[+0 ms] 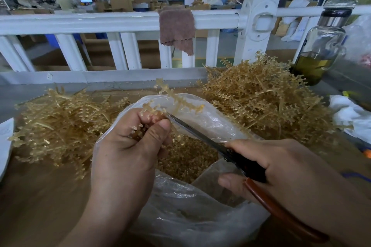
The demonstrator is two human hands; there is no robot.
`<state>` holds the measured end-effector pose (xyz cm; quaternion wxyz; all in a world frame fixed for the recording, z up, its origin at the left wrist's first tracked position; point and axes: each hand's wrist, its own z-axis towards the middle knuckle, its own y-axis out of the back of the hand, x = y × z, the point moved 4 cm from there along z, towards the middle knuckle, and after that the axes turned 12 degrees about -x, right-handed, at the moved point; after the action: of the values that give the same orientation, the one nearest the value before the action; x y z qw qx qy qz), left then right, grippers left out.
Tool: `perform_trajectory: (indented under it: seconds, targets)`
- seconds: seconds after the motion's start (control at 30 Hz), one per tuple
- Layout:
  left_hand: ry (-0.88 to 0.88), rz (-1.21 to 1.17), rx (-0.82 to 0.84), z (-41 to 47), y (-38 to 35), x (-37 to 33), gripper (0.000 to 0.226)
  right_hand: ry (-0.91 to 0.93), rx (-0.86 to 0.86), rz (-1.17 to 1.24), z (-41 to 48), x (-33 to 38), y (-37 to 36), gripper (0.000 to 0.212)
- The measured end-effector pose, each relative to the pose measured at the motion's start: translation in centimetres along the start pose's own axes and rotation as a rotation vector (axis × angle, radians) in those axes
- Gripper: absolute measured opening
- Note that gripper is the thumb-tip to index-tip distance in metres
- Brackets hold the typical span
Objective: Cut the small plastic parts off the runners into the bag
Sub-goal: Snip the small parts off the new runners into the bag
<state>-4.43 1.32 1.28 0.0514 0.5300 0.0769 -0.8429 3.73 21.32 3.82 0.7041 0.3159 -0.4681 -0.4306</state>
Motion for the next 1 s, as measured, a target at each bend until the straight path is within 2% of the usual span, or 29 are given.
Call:
perform_trajectory:
  seconds: [0.17, 0.63, 1.0]
  targets:
    - [-0.015, 0.009, -0.029, 0.1, 0.14, 0.07, 0.008, 0.011, -0.005, -0.018, 0.06, -0.07, 0.04, 0.055]
    - [-0.033, -0.042, 0.013, 0.3, 0.02, 0.28, 0.012, 0.056, -0.058, -0.006, 0.18, -0.18, -0.17, 0.047]
    - [-0.011, 0.019, -0.008, 0.07, 0.21, 0.17, 0.01, 0.07, -0.067, -0.053, 0.27, -0.04, 0.03, 0.046]
